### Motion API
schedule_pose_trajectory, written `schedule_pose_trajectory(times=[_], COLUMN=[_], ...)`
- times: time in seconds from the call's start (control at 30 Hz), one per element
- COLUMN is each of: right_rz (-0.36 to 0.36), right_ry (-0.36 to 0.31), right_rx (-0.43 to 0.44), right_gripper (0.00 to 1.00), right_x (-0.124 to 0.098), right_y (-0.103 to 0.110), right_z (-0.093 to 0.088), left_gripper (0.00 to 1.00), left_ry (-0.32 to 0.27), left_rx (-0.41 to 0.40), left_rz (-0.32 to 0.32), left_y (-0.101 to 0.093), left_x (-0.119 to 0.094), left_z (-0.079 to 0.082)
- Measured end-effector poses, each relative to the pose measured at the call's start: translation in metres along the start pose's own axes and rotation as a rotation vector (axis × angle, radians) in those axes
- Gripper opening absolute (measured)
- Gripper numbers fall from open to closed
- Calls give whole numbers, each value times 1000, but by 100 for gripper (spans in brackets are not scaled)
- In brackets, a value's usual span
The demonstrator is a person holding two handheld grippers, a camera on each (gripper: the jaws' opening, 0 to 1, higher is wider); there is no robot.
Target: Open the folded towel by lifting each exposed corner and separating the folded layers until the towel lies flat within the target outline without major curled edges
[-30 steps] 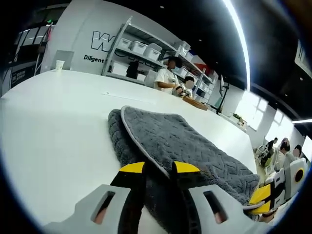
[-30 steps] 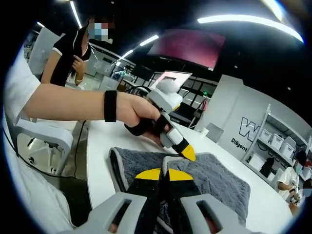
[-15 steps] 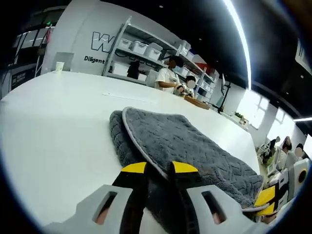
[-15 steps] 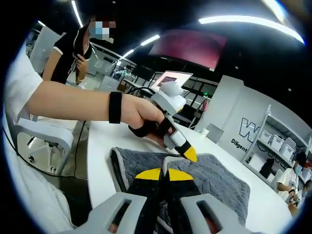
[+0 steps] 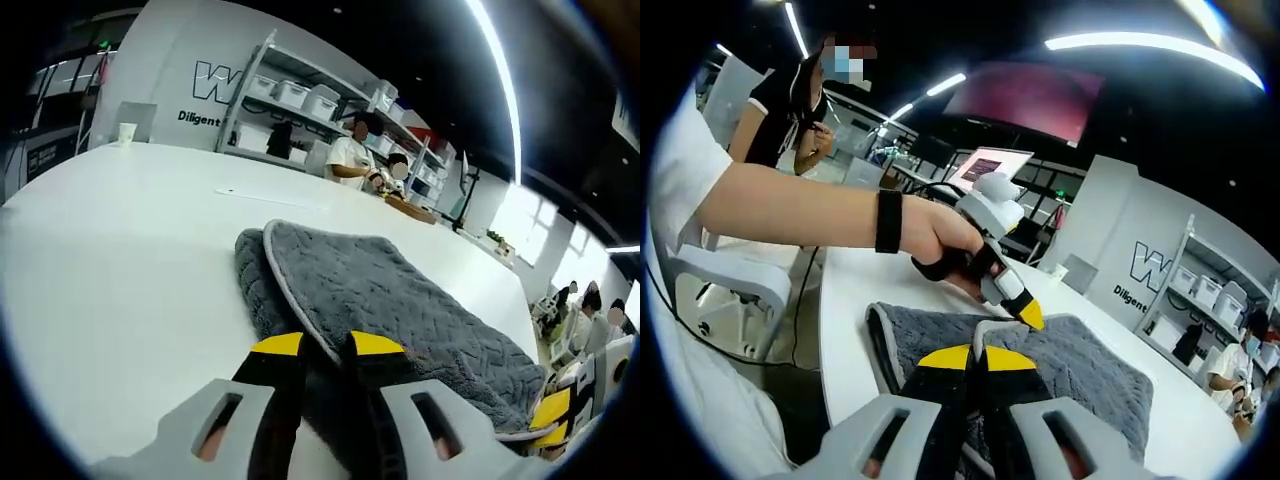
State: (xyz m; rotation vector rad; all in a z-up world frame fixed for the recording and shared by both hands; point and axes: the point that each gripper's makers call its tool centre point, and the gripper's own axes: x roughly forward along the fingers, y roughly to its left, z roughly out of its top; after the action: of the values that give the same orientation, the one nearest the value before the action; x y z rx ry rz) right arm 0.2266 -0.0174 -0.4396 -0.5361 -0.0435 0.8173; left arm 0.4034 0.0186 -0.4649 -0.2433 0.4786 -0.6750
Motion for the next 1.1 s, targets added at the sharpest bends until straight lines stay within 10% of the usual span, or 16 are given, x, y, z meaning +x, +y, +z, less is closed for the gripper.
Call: schedule_pose_trajectory(times=[1.1], right_rz=[-12], right_ry=[-1], right_rx=[-6], right_gripper=[0], right_x=[-3], right_y=[-3], right_z=[0], left_gripper=[11], left_ry=[-12], left_rx=[6], left_rz=[26], left_y=[11], left_x=[20], left_z=[11])
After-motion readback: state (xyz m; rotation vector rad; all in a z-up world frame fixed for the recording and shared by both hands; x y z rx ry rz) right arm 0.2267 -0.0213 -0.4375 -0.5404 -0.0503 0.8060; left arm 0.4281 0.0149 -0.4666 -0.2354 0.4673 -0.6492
